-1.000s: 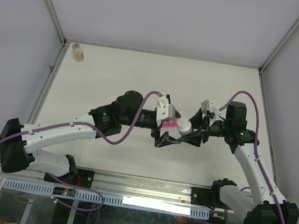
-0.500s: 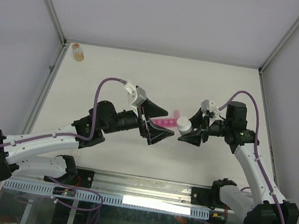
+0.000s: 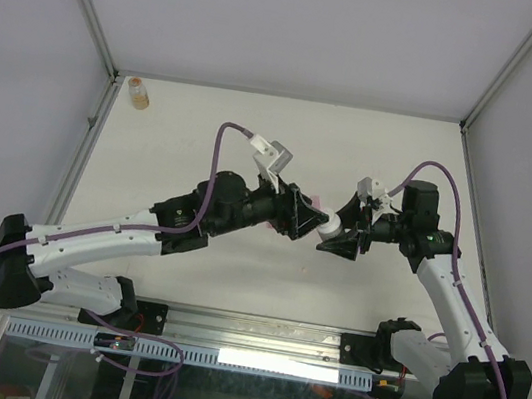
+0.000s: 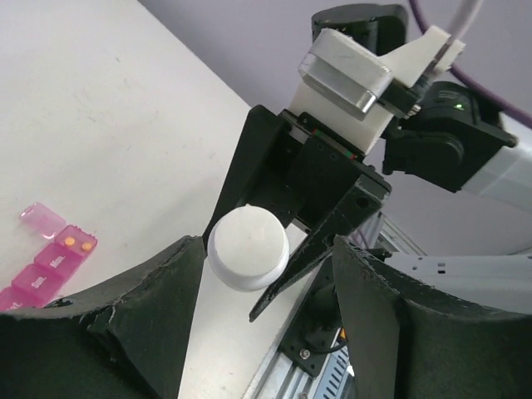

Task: Sort the pills into containers

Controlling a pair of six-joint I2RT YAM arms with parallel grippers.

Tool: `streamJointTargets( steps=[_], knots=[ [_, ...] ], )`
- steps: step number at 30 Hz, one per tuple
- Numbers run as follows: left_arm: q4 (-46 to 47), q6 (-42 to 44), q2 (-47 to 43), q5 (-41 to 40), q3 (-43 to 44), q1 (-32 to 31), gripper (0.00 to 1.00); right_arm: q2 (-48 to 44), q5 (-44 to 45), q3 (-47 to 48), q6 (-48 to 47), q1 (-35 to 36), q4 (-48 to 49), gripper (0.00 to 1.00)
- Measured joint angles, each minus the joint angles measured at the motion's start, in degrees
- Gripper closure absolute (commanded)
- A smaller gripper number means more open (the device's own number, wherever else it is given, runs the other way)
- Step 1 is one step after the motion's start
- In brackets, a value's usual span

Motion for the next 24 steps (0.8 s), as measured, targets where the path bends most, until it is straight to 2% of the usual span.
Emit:
streamJointTargets(
  steps=[6,8,10,11,16,19,21,24],
  knots=[
    [-8.1,0.4,5.9,-3.3,6.1,-1.6,0.36,0.0,0.1,0.0,0.0,0.0,0.0,1.00],
    [-9.7,0.5,7.5,-3.7,7.5,-1.6,0.39,0.0,0.2,0.0,0.0,0.0,0.0,1.00],
    [-11.2,0.6,8.6,-3.8,8.4,-1.6,0.44,0.0,0.2,0.0,0.0,0.0,0.0,1.00],
    [-11.7,0.7,9.1,-3.8,8.9,-1.6,0.50,0.0,0.2,0.0,0.0,0.0,0.0,1.00],
    [-12.7,1.0,10.2,-2.8,10.3,-1.7,0.65,0.2,0.7,0.0,0.0,0.0,0.0,1.00],
    [-13.2,1.8,10.2,-2.2,10.6,-1.7,0.78,0.2,0.7,0.0,-0.1,0.0,0.0,1.00],
    [-13.1,3.7,10.2,-0.5,10.6,-1.6,0.80,0.2,0.7,0.0,-0.2,0.0,0.0,1.00],
    [-12.1,10.7,10.1,4.7,10.3,-0.9,0.78,0.2,0.1,0.0,-0.5,0.0,0.0,1.00]
  ],
)
